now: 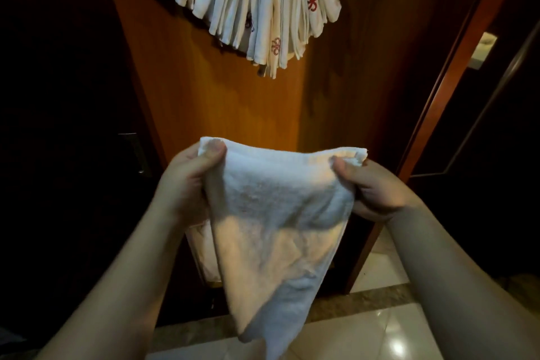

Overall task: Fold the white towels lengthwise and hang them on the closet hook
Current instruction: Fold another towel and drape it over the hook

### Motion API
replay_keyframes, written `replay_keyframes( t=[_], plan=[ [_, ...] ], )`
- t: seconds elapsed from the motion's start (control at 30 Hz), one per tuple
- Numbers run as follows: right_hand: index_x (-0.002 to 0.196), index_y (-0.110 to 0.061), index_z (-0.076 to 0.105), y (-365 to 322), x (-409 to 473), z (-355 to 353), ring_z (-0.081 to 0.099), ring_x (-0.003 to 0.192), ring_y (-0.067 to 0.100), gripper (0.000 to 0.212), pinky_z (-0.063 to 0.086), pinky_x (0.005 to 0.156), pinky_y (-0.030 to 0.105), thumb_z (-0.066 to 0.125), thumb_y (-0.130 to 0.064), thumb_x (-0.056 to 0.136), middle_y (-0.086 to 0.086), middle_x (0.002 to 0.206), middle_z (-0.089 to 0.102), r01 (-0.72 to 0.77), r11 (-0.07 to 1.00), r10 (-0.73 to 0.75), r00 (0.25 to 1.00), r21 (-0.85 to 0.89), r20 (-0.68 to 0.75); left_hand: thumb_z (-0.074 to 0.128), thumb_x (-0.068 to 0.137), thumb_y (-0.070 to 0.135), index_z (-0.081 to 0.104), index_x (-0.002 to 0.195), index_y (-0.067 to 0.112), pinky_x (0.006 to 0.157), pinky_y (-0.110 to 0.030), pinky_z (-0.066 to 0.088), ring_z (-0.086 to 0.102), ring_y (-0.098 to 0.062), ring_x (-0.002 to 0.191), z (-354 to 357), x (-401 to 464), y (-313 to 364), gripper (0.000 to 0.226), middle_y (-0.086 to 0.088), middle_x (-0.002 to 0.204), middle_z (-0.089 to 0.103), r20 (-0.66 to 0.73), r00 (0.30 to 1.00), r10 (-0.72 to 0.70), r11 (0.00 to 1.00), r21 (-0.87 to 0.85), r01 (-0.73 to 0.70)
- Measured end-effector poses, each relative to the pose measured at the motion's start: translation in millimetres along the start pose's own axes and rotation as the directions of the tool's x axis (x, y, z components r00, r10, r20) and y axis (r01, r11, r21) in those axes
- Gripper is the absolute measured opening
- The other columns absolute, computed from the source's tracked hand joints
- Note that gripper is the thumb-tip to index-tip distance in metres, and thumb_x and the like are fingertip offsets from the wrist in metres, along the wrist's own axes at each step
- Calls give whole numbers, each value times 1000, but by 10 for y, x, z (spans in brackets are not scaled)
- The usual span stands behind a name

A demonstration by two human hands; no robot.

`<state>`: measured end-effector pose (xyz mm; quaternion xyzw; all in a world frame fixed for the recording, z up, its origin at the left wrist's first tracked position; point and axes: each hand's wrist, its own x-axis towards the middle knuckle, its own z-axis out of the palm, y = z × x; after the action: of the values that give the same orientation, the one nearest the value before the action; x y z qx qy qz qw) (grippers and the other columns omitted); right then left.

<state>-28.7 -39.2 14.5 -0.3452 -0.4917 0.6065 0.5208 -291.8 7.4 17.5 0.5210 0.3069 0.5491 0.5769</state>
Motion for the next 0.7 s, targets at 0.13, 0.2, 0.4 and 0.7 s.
replay_keyframes(
  t=[0.13,0.2,0.4,0.7],
  plan=[
    [95,-25,78,-165,-6,217,72,80,5,32,55,70,19,77,-53,80,-7,86,75,41,985,-13,986,-165,167,86,62,56,70,76,27,56,-23,51,63,-9,63,-14,117,247,36,7,69,65,318,948,-2,999,41,-12],
    [91,-28,74,-245,17,383,66,72,-1,30,51,66,13,70,-57,84,-12,80,70,82,975,-42,981,-208,192,85,67,55,66,76,28,63,-29,50,60,-15,73,67,179,315,34,4,75,64,390,920,39,999,2,-43],
    [111,-33,70,-325,86,623,61,118,9,35,48,95,20,54,-59,94,-5,127,64,246,889,-179,963,-386,203,81,76,44,72,77,25,76,-28,55,65,-15,94,388,257,488,21,5,115,66,548,824,139,988,-138,-75],
    [111,-33,70,-302,51,742,63,111,11,35,48,95,28,54,-59,95,-9,112,68,348,863,-303,937,-365,175,68,77,22,60,101,31,83,-14,50,57,0,115,585,293,639,27,14,134,50,468,868,169,904,278,-326]
  ],
)
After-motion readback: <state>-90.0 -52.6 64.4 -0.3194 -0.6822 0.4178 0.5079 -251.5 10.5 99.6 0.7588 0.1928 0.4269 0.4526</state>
